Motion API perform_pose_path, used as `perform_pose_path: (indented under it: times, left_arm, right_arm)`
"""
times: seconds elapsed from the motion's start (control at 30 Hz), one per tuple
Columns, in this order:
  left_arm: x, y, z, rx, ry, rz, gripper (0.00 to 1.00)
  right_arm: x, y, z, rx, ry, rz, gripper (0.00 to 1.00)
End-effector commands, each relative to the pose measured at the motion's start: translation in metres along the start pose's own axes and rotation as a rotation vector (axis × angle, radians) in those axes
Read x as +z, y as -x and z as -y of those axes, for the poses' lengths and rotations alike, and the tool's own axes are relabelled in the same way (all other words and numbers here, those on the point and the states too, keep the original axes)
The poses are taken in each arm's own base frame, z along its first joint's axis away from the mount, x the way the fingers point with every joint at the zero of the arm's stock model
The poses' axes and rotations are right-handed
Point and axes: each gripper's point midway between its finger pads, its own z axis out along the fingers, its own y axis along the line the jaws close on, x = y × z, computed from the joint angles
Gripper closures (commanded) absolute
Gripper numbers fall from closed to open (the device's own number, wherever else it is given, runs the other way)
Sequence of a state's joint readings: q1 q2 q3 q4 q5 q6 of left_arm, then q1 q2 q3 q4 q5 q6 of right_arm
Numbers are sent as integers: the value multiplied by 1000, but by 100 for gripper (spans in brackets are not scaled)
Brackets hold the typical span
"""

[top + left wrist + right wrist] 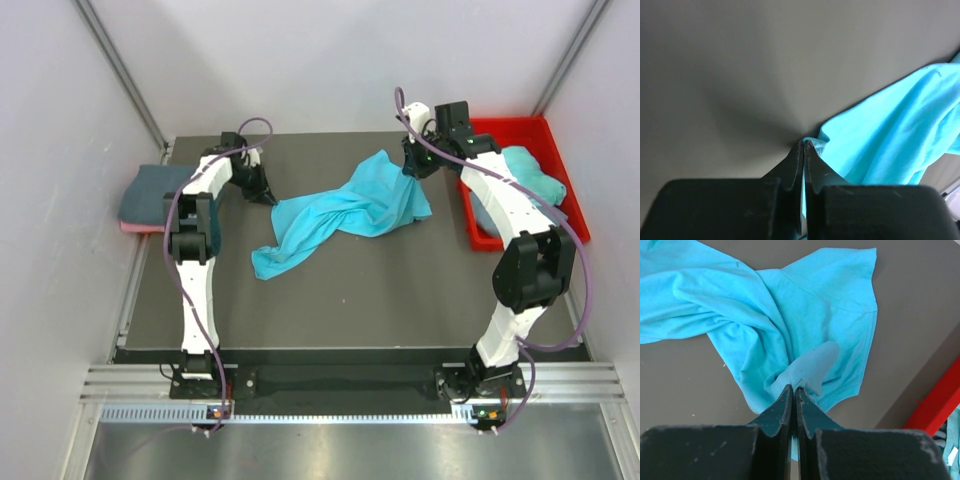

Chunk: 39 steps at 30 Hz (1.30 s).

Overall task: Fold and stack the t-shirts
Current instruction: Flatten the tshirt out

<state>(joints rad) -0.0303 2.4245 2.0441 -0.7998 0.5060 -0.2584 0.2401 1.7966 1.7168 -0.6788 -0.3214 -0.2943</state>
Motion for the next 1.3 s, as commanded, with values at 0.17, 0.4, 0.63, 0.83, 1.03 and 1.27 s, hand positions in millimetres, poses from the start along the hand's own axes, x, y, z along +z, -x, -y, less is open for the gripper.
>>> perform_pose_path:
  times: [0.17, 0.4, 0.63, 0.83, 1.03, 1.27]
  left_arm:
    - [-31, 24, 3, 40, 65, 103, 100]
    - [-76, 37, 24, 48, 54, 185, 100]
    - [-80, 37, 30, 36, 31, 184, 100]
    - [-78, 28, 34, 23, -1, 162, 100]
    - [-84, 21, 36, 26, -5, 161, 100]
    - [-90, 12, 36, 27, 4, 158, 100]
  right_arm:
    - [5, -24, -18, 4, 42, -40, 100]
    - [-7, -80, -47, 81, 114, -144, 99]
    - [-16, -91, -44, 73, 75, -177, 62]
    - [10, -62, -25, 58, 58, -142, 57]
    - [71, -44, -5, 68, 85, -139, 55]
    - [127, -56, 9, 81, 107, -187, 56]
